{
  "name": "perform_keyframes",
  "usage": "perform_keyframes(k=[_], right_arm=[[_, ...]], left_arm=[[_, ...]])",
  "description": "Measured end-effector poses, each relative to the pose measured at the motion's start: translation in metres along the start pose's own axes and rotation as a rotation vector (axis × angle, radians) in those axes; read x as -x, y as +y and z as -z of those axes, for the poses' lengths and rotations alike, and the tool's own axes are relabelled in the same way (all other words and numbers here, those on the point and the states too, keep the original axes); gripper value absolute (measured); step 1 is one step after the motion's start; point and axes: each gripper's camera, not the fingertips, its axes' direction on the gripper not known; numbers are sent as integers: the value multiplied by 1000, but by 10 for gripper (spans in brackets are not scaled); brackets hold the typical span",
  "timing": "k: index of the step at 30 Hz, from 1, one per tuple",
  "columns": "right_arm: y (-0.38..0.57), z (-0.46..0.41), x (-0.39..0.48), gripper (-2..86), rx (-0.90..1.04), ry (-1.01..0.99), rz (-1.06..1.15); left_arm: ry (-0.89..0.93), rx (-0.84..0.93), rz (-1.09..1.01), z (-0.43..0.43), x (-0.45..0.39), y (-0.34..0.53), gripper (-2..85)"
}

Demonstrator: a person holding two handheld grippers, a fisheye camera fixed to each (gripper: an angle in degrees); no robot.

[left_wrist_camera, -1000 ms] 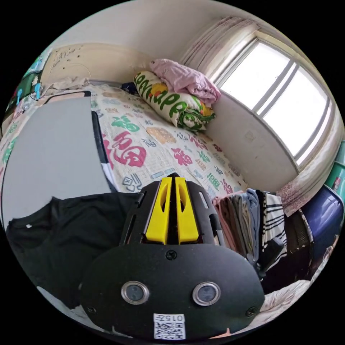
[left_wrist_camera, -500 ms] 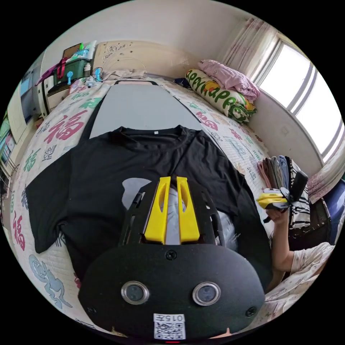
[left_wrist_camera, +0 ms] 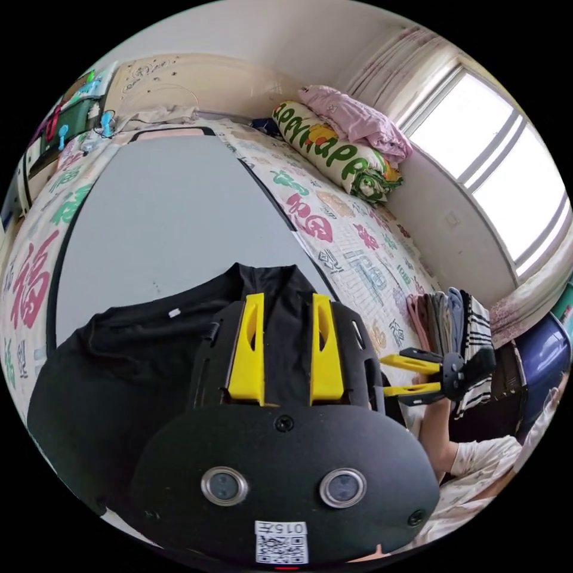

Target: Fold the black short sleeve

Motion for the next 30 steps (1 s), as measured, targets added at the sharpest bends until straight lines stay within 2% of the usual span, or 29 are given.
perform_keyframes(k=[2,8,11,14,22,27,30], right_arm=[[2,4,-3,70,-46,-38,-15],[2,6,-19,66,-94,-177,-45],[-5,0,-11,52,-60,-147,-28],[-10,-4,-10,23,-34,-120,-45],[-9,2,-27,5,-100,-193,-118],[-15,-3,-25,4,-90,-186,-113],[-16,-4,-26,3,-101,-191,-119]], left_arm=[[-21,46,16,-44,-2,-22,115],[15,59,7,-100,-17,-47,73],[-2,85,-35,-114,-30,-55,70],[-22,106,-54,-118,-35,-61,67],[-22,102,-77,-111,-47,-49,92],[-103,118,-129,-113,-69,-53,45],[-77,101,-139,-114,-79,-67,25]])
